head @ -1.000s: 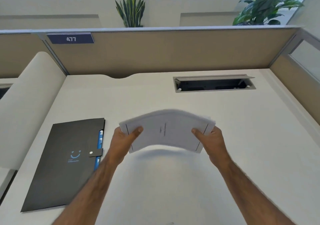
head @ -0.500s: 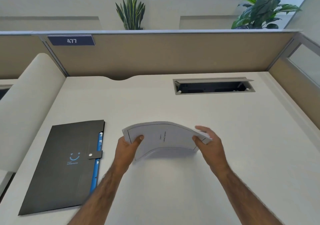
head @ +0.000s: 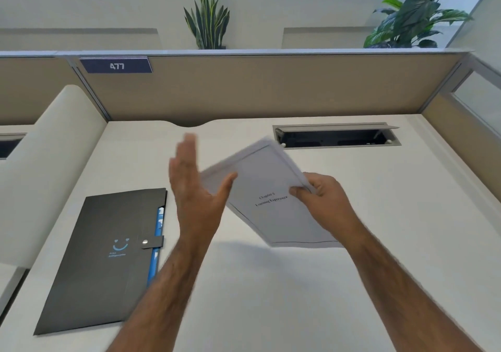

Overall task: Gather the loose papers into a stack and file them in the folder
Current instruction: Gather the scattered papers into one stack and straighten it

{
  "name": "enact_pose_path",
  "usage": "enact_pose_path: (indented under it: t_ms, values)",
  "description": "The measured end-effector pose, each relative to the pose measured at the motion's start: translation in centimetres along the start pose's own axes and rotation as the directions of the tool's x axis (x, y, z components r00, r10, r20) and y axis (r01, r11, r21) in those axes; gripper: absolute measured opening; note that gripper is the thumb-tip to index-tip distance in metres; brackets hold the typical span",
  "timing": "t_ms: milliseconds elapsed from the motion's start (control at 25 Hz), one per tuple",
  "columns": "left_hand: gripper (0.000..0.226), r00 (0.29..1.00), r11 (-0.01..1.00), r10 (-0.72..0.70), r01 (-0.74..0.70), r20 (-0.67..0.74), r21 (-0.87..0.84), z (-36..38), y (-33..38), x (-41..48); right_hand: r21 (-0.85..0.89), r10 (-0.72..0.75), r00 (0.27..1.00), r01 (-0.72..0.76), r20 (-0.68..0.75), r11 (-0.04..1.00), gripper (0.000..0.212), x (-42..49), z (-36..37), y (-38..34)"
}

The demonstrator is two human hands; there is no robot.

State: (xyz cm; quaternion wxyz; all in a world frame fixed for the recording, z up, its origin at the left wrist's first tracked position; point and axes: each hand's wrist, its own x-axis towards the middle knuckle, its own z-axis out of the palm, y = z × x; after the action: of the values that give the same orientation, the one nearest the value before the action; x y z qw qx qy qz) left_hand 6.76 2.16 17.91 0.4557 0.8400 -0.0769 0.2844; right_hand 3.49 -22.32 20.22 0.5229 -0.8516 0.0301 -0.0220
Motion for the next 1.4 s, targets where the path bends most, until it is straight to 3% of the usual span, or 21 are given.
enact_pose_path:
  t_ms: [40, 80, 120, 160, 240, 400, 480, 640, 720, 800, 840, 960, 1040, 1120, 1200, 1280, 1400]
  values:
    - [0.095, 0.972, 0.956, -0.235, 0.233, 0.007, -0.179, -0.2, -0.3, -0.3, 0.178, 0.053, 0.998, -0.049, -0.017, 0.983, 0.011, -0.1, -0.3, 0.2]
    - [0.095, 0.9, 0.818, -0.415, 0.434, 0.136, -0.376, -0.2, -0.6, -0.6, 0.318, 0.086, 0.996, -0.08, -0.005, 0.945, 0.013, -0.2, -0.5, 0.5]
    - [0.085, 0.826, 0.662, -0.464, 0.563, 0.32, -0.495, -0.1, -1.0, -0.9, 0.41, 0.089, 0.996, -0.089, 0.02, 0.907, 0.016, -0.3, -0.5, 0.8]
    - [0.07, 0.785, 0.587, -0.424, 0.618, 0.451, -0.523, 0.0, -1.4, -1.1, 0.472, 0.072, 0.996, -0.084, 0.043, 0.878, 0.018, -0.4, -0.4, 1.0]
    - [0.046, 0.793, 0.61, -0.316, 0.59, 0.52, -0.529, -0.3, -1.5, -0.9, 0.565, 0.001, 0.998, -0.033, 0.057, 0.824, 0.022, -0.7, -0.1, 1.0]
    - [0.025, 0.907, 0.703, -0.13, 0.369, 0.401, -0.608, -0.7, -1.2, -0.7, 0.626, -0.086, 0.996, 0.084, -0.027, 0.775, 0.026, -1.0, 0.7, 1.5]
    - [0.017, 0.891, 0.727, -0.196, 0.413, 0.41, -0.549, 0.0, -1.4, -2.0, 0.567, -0.009, 0.999, 0.035, -0.049, 0.823, 0.025, -1.3, 2.0, 2.4]
    - [0.018, 0.795, 0.744, -0.367, 0.562, 0.482, -0.361, 2.4, -2.1, -4.8, 0.444, 0.223, 0.975, -0.202, 0.005, 0.873, 0.034, -2.7, 4.7, 4.8]
    - [0.014, 0.803, 0.751, -0.381, 0.558, 0.459, -0.353, 2.4, -2.4, -4.8, 0.454, 0.23, 0.972, -0.183, -0.05, 0.872, 0.027, -2.5, 4.4, 4.9]
    - [0.033, 0.834, 0.768, -0.345, 0.515, 0.432, -0.38, 2.1, -3.2, -4.8, 0.481, 0.217, 0.973, -0.154, -0.076, 0.863, 0.022, -1.8, 3.7, 4.9]
    - [0.032, 0.837, 0.766, -0.338, 0.51, 0.43, -0.39, 2.0, -3.5, -4.9, 0.482, 0.208, 0.976, -0.151, -0.066, 0.863, 0.022, -1.6, 3.5, 4.9]
    - [0.02, 0.777, 0.699, -0.436, 0.61, 0.454, -0.373, 2.5, -4.1, -6.0, 0.389, 0.269, 0.963, -0.246, -0.004, 0.888, 0.024, -1.8, 4.6, 6.1]
    - [0.025, 0.752, 0.697, -0.481, 0.64, 0.451, -0.322, 3.1, -4.1, -6.1, 0.351, 0.304, 0.952, -0.278, -0.02, 0.894, 0.027, -2.0, 5.6, 6.9]
    - [0.034, 0.768, 0.703, -0.474, 0.624, 0.43, -0.341, 3.2, -3.7, -5.5, 0.397, 0.303, 0.95, -0.248, -0.082, 0.884, 0.029, -1.7, 6.0, 6.7]
    - [0.042, 0.828, 0.743, -0.412, 0.547, 0.38, -0.386, 2.8, -3.2, -4.4, 0.444, 0.27, 0.952, -0.18, -0.147, 0.877, 0.028, -1.1, 6.0, 5.9]
    - [0.033, 0.869, 0.766, -0.362, 0.483, 0.336, -0.424, 2.6, -3.3, -4.0, 0.451, 0.212, 0.96, -0.11, -0.183, 0.886, 0.029, -0.8, 5.9, 5.3]
    - [0.016, 0.864, 0.749, -0.353, 0.491, 0.359, -0.446, 2.3, -3.7, -4.4, 0.415, 0.201, 0.965, -0.114, -0.171, 0.903, 0.032, -0.7, 5.9, 5.6]
